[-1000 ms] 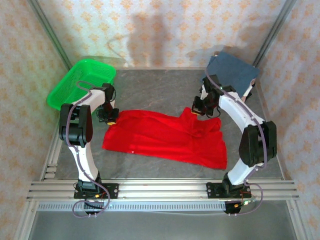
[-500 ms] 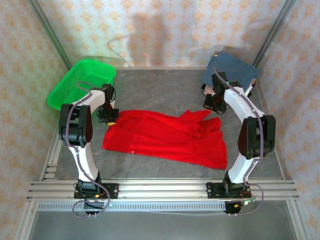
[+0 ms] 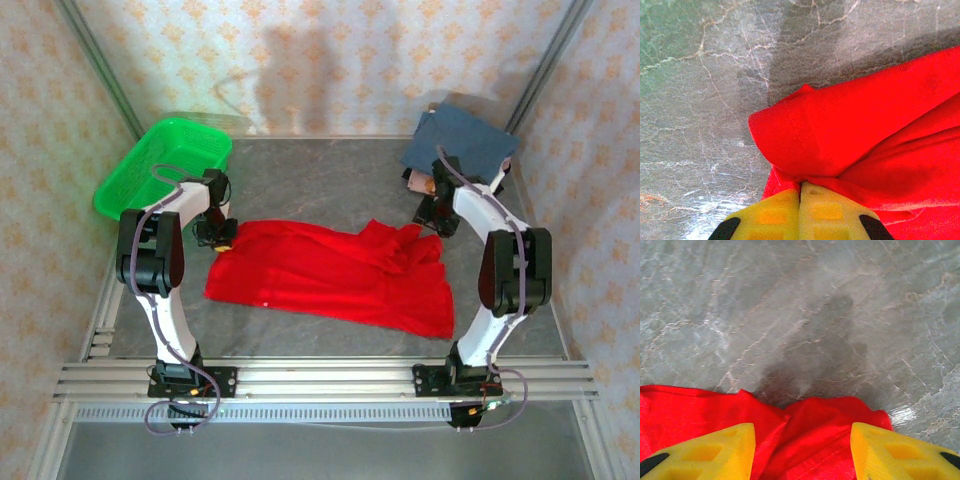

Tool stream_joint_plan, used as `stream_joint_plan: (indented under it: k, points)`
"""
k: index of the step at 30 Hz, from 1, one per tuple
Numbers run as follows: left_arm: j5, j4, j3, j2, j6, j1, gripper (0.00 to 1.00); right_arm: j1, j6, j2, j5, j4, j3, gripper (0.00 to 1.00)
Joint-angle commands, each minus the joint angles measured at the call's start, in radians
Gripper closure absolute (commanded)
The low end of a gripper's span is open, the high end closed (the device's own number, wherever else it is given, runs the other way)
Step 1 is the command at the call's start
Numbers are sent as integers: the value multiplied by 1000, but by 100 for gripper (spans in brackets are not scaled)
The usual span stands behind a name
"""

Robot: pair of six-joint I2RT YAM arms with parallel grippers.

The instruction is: Fold and stack the t-shirts

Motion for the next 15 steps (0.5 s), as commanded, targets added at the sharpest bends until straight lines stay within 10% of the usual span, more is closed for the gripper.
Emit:
stream_joint_plan:
  k: [1, 15]
  points:
    - [5, -9, -23, -7, -1, -7, 100, -10, 58, -72, -86, 97, -41, 46]
    - [3, -14, -8, 16, 8, -7, 100, -22, 205, -44, -194, 205, -112, 60]
